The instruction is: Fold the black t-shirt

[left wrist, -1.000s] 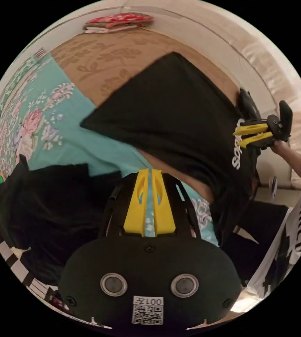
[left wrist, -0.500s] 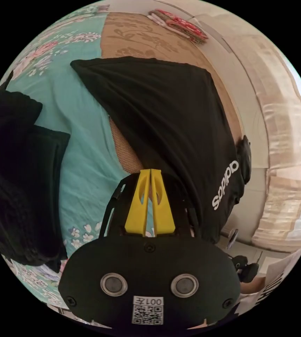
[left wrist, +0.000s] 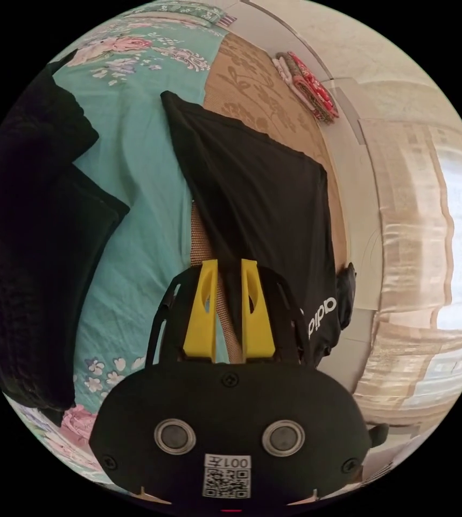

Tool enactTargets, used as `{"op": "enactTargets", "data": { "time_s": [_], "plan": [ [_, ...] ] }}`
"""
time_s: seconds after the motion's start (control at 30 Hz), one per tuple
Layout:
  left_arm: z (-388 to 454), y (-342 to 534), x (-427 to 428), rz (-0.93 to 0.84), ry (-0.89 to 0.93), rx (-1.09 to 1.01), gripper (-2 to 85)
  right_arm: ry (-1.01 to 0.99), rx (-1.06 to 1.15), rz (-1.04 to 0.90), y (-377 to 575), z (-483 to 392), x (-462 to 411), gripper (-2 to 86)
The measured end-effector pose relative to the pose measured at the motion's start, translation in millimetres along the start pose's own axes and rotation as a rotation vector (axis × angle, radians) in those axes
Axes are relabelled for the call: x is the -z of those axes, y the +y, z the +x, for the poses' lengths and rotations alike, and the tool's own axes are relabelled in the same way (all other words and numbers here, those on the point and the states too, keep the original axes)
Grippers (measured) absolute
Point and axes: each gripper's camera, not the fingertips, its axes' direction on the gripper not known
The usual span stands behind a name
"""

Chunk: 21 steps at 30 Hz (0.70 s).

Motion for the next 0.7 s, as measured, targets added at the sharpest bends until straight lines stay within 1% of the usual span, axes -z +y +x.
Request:
{"op": "enactTargets", "data": {
  "time_s": [0.1, 0.17, 0.2, 0.23, 0.27, 0.33, 0.47, 0.6, 0.7],
  "plan": [
    [-19.7, 19.9, -16.0, 0.025, -0.065, -0.014, -0.5, 0.005, 0.009, -0.021, -5.8, -0.4, -30.3, 12.5],
    [-34.2, 32.5, -21.7, 0.038, -0.05, -0.003, -0.7, 0.05, 0.016, -0.12, -3.4, -2.9, -68.8, 9.9],
    [-43.4, 41.3, -23.2, 0.056, -0.04, -0.014, -0.8, 0.069, 0.02, -0.15, -0.7, -3.9, -78.0, 8.6],
    [-52.7, 49.6, -24.5, 0.066, -0.033, -0.032, -0.8, 0.129, 0.026, -0.162, 7.8, -6.9, -90.5, 6.3],
    [-57.6, 53.5, -25.5, 0.068, -0.028, -0.042, -0.8, 0.177, 0.044, -0.128, 18.7, -11.4, -93.9, 4.5],
    [-77.8, 67.8, -32.6, 0.058, -0.002, -0.078, -0.9, 0.192, 0.068, -0.098, 36.1, -16.7, -95.4, 3.4],
    [-106.7, 85.9, -50.4, 0.03, -0.007, -0.098, -0.9, 0.223, 0.13, -0.041, 81.7, -20.6, -96.2, 2.6],
    [-142.2, 109.0, -85.2, -0.007, -0.038, -0.067, -0.9, 0.224, 0.217, -0.083, 103.6, -16.1, -111.4, 3.7],
    [-166.1, 128.5, -105.2, 0.027, 0.023, -0.024, -0.8, 0.103, 0.225, -0.098, 111.0, -3.4, -110.6, 6.8]
  ]
}}
